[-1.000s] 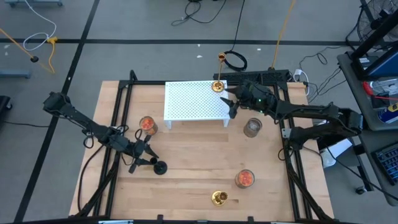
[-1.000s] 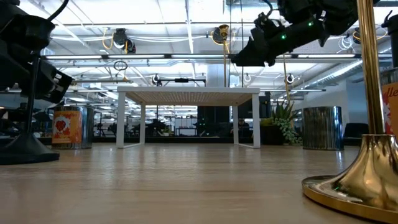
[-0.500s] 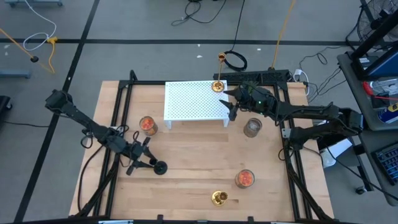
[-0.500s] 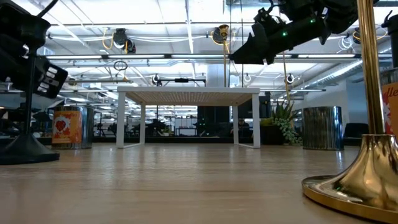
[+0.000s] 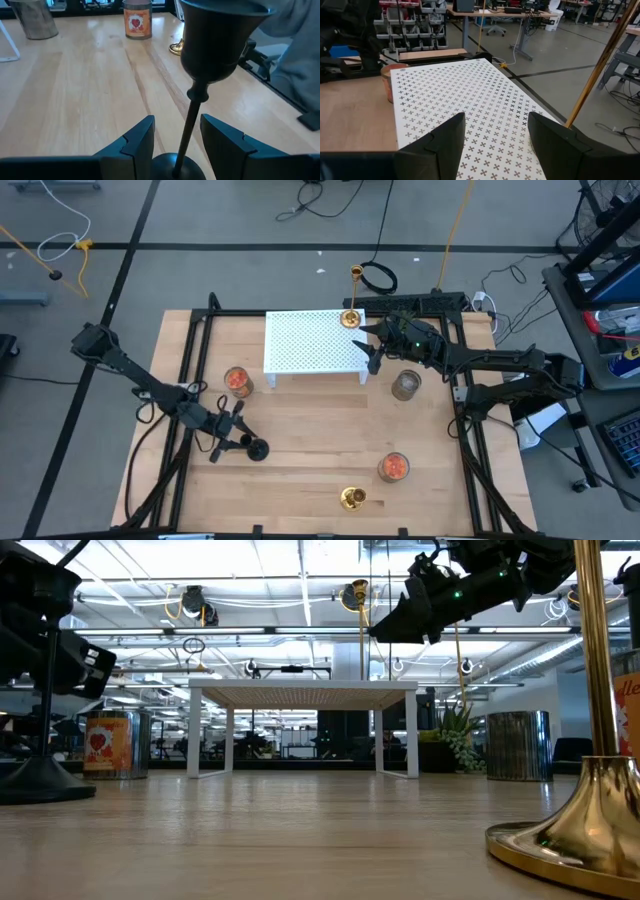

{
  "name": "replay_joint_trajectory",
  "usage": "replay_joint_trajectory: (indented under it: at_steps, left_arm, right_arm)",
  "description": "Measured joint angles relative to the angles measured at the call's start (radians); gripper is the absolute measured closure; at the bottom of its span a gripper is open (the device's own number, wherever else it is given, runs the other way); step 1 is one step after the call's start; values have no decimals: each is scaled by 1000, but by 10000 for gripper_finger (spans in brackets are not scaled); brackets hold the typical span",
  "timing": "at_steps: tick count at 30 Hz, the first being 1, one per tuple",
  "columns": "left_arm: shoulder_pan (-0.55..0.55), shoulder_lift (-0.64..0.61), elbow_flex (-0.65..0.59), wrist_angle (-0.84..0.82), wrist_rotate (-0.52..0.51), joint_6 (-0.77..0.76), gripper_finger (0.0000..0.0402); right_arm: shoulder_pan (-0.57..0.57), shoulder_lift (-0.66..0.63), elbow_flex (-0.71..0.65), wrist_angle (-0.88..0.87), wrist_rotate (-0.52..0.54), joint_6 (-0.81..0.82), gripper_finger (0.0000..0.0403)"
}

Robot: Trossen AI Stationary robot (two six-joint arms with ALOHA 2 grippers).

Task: Pick & Place candle stick holders
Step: Put the black candle holder on the shelf

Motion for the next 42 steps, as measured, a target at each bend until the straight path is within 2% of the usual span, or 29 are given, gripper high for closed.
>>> replay_joint_trajectory:
  at_steps: [6,9,15,21,24,26,29,32,34,40,42]
  left_arm:
    - [0,79,0,60,-8,3,250]
    - [0,108,0,121,-8,25,286]
    - [0,124,0,182,-9,27,382]
    - [1,125,66,192,-86,62,381]
    - [9,134,139,181,-94,156,388]
    - [31,141,204,149,-134,181,388]
    - [90,165,328,11,-167,182,385]
    - [175,209,472,-146,-166,180,387]
    - [241,241,558,-195,-167,181,387]
    - [428,318,747,-196,-165,186,382]
    - [494,340,789,-204,-131,198,384]
  right_arm:
    - [0,0,0,0,0,30,190]
    - [0,0,0,0,0,30,190]
    - [0,0,0,0,0,31,190]
    - [0,0,0,0,0,33,190]
    - [0,0,0,6,0,50,190]
    - [0,0,0,28,0,57,190]
    - [10,2,0,69,0,47,190]
    - [30,6,0,92,-1,28,190]
    - [44,6,0,84,-1,22,190]
    - [100,6,0,59,0,25,190]
    - [121,6,0,73,-1,15,190]
